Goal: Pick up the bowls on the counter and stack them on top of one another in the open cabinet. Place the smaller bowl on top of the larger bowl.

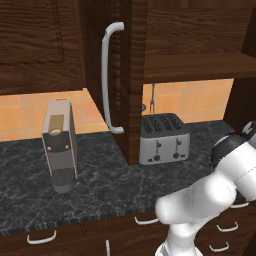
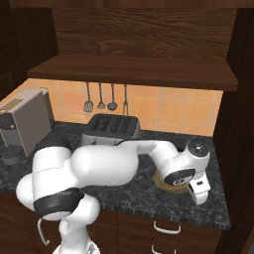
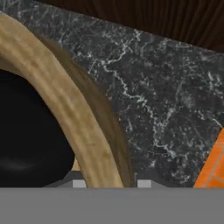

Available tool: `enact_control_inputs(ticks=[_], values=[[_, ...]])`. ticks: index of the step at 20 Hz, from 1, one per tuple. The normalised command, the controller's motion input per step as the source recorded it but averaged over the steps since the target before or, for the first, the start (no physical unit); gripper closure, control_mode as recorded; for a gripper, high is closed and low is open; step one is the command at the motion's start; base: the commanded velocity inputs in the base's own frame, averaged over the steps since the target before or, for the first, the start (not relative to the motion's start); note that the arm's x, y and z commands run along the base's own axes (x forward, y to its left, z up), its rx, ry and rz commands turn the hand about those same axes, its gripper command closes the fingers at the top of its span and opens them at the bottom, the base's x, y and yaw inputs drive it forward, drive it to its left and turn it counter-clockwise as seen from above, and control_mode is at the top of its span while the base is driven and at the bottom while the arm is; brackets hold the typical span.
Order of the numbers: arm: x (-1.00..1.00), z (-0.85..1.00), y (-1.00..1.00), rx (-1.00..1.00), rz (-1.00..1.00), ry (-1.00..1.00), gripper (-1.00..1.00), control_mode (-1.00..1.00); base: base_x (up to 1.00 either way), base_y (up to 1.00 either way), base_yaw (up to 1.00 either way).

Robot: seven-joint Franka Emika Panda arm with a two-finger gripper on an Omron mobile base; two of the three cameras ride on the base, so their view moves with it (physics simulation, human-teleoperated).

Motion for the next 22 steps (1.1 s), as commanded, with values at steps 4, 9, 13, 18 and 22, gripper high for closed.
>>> enact_control_inputs(ticks=[4, 9, 13, 18, 22], values=[[-0.26, 1.0, 0.42, -0.03, 0.0, -0.24, 1.0, -1.0, 0.0, 0.0, 0.0], [-0.37, 1.0, 0.69, 0.0, 0.0, -0.24, 1.0, -1.0, 0.0, 0.0, 0.0], [-0.48, 1.0, 0.71, 0.0, 0.0, -0.15, 1.0, -1.0, 0.0, 0.0, 0.0], [-0.33, 1.0, 0.87, 0.02, 0.04, -0.03, 1.0, -1.0, 0.0, 0.0, 0.0], [-0.35, 1.0, 0.74, 0.07, 0.11, 0.0, 1.0, -1.0, 0.0, 0.0, 0.0]])
